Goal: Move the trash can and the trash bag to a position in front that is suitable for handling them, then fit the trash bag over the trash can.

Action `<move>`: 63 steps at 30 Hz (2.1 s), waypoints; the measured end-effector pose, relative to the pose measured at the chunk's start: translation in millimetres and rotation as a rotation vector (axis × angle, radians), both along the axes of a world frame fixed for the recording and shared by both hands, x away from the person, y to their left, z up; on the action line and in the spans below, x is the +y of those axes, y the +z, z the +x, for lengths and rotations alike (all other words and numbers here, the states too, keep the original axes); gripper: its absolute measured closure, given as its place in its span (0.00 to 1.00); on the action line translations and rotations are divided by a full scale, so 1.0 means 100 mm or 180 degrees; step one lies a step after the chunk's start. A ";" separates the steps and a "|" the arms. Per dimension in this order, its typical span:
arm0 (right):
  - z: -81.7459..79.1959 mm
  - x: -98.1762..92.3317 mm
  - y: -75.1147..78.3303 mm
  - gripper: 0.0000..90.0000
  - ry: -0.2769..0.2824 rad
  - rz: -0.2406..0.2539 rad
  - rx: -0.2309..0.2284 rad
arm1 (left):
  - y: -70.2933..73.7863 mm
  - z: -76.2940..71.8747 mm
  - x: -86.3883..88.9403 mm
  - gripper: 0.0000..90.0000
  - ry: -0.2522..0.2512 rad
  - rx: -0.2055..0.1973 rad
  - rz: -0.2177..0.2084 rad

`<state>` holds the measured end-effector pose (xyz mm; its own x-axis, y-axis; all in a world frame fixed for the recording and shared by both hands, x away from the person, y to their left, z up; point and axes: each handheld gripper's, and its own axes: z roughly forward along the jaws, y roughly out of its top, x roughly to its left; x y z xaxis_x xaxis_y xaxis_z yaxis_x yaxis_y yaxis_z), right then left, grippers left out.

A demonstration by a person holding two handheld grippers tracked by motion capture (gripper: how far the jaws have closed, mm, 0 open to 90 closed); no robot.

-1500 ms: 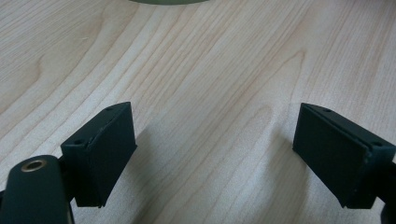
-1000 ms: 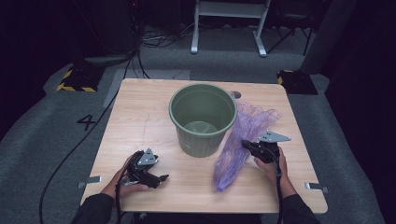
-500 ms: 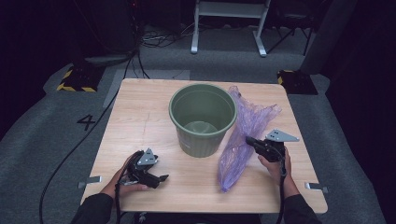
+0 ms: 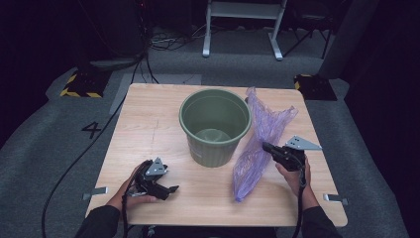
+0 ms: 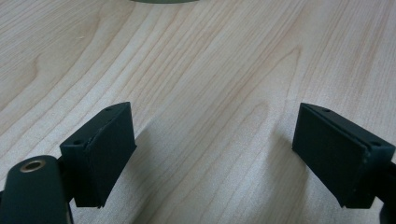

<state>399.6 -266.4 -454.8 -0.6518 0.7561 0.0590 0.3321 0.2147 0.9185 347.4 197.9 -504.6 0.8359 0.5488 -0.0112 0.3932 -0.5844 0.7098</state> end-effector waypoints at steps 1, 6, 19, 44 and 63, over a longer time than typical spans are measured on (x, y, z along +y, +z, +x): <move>0.00 0.00 0.00 1.00 0.0004 0.0000 -0.0001 | 0.00 0.00 0.00 0.14 -0.0003 0.0001 0.0001; -0.01 0.00 0.02 1.00 0.0012 0.0013 -0.0013 | 0.00 0.00 0.00 0.14 -0.0003 0.0001 0.0001; -0.05 -0.09 0.22 1.00 -0.0070 0.0135 -0.0168 | 0.00 0.00 0.00 0.14 -0.0002 -0.0001 0.0004; -0.12 0.01 0.94 1.00 0.0040 0.0272 -0.0614 | 0.01 0.02 0.00 0.15 -0.0080 0.0000 0.0028; -0.19 0.16 1.39 1.00 0.0304 0.0462 -0.0840 | 0.18 -0.05 -0.02 0.19 -0.0015 -0.0153 0.0021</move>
<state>380.7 -250.6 -316.2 -0.7266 0.6868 -0.0189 0.0627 0.0937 0.9936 342.7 195.7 -486.6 0.8380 0.5447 0.0326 0.3559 -0.5909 0.7240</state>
